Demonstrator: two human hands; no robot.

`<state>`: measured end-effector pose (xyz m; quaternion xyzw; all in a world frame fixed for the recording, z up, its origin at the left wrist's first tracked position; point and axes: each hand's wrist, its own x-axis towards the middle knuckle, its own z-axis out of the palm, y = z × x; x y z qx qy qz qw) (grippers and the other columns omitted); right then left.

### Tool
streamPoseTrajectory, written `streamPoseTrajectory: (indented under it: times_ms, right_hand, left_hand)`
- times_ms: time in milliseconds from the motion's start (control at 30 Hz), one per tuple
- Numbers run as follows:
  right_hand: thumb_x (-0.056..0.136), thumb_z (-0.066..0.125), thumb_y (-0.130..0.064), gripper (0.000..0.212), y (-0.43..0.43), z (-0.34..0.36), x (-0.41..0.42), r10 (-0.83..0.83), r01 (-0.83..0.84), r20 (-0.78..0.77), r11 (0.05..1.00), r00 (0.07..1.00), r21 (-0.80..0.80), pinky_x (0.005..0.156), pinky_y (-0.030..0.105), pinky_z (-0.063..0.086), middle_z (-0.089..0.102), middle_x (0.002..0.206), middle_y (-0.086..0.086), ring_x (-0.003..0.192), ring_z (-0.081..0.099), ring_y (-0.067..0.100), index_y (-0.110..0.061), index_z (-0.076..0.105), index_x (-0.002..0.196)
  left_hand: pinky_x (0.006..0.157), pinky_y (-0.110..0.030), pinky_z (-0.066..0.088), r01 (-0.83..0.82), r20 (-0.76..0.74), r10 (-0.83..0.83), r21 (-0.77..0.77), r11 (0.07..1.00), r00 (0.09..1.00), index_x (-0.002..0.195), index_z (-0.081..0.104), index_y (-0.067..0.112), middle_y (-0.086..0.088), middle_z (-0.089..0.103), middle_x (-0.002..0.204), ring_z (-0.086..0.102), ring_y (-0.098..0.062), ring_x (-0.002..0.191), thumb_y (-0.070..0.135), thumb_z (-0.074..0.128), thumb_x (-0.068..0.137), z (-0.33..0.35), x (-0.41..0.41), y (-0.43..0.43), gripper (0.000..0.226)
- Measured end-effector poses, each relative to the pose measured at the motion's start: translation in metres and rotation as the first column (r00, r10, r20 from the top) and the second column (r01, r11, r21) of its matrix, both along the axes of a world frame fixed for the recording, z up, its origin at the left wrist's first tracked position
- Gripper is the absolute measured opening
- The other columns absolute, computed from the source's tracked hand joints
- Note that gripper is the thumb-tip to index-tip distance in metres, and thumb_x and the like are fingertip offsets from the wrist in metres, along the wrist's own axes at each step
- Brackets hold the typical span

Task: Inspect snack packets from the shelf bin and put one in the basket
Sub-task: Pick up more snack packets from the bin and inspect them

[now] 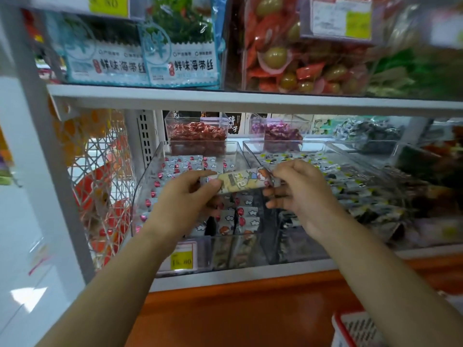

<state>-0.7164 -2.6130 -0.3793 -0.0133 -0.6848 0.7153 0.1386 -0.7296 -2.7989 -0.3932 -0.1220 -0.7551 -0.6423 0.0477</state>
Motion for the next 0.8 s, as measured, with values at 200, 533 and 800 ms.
streamPoseTrajectory:
  times_ms: [200,533,800]
  right_hand:
    - [0.089,0.06,-0.012,0.01,0.006,-0.008,0.006,0.063,-0.059,-0.073,0.997,0.995,0.045,0.05,0.024,0.052,0.069,0.067,-0.006,0.058,0.065,0.015,-0.003,0.062,0.091]
    - [0.096,0.05,-0.019,0.024,0.002,-0.013,0.003,-0.079,0.083,-0.086,0.996,0.993,0.041,0.038,0.022,0.046,0.065,0.054,-0.01,0.038,0.051,0.01,0.003,0.051,0.086]
    - [0.096,0.049,-0.023,0.027,0.003,-0.011,0.005,-0.09,0.088,-0.114,0.996,0.989,-0.025,0.035,0.022,0.038,0.05,0.043,-0.006,0.033,0.039,0.008,-0.01,0.046,0.073]
  left_hand:
    - [0.05,-0.017,0.05,0.036,0.153,-0.088,0.315,0.948,0.984,0.077,0.071,0.015,-0.005,0.062,0.07,0.061,-0.01,0.055,0.023,0.054,0.092,0.003,0.0,0.001,0.024]
    - [0.048,-0.019,0.051,-0.039,0.226,-0.073,0.455,0.89,0.971,0.075,0.061,0.007,-0.006,0.061,0.057,0.062,-0.014,0.05,0.02,0.055,0.092,0.003,0.0,0.007,0.023]
    - [0.04,-0.015,0.046,-0.07,0.329,-0.138,0.548,0.833,0.934,0.085,0.06,0.008,-0.006,0.058,0.056,0.057,-0.009,0.043,0.019,0.057,0.09,0.006,0.001,0.011,0.012]
